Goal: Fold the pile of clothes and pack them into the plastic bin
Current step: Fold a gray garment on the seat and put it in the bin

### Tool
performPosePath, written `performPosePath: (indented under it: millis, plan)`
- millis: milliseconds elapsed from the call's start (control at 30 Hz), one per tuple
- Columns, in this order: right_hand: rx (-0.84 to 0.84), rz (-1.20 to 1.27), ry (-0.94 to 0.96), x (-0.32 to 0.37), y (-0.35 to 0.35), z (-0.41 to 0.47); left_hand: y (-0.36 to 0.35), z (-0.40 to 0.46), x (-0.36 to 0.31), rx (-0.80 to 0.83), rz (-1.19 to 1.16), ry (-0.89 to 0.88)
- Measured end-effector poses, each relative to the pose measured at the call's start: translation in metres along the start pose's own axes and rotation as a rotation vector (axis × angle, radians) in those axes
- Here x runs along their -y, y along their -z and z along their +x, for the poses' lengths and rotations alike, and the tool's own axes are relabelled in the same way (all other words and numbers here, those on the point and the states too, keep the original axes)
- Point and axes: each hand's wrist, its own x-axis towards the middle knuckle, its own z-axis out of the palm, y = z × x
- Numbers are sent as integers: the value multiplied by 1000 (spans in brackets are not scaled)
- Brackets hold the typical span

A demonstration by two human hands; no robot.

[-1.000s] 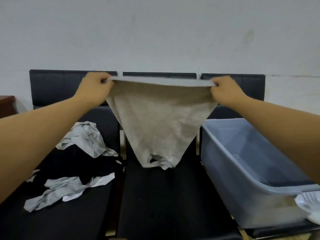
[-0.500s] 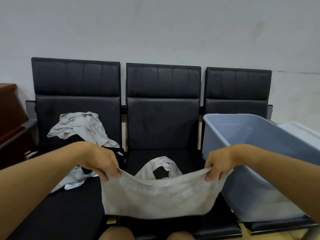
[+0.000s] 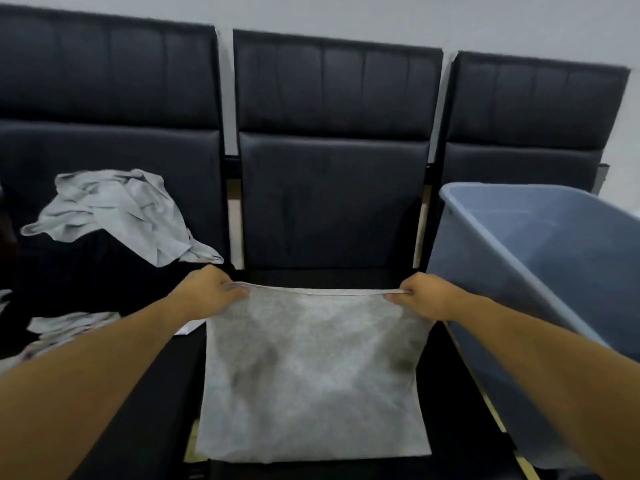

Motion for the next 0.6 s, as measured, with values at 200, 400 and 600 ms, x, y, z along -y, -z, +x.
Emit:
performPosePath:
  millis: [200, 400, 600]
  plan:
    - [-23, -67, -111, -22, -42, 88, -61, 71, 20, -22, -9, 87]
    - [-67, -29, -287, -36, -80, 128, -100, 99, 26, -67, 70, 175]
    - [-529, -44, -131, -19, -104, 127, -121, 83, 16, -380, 264, -140]
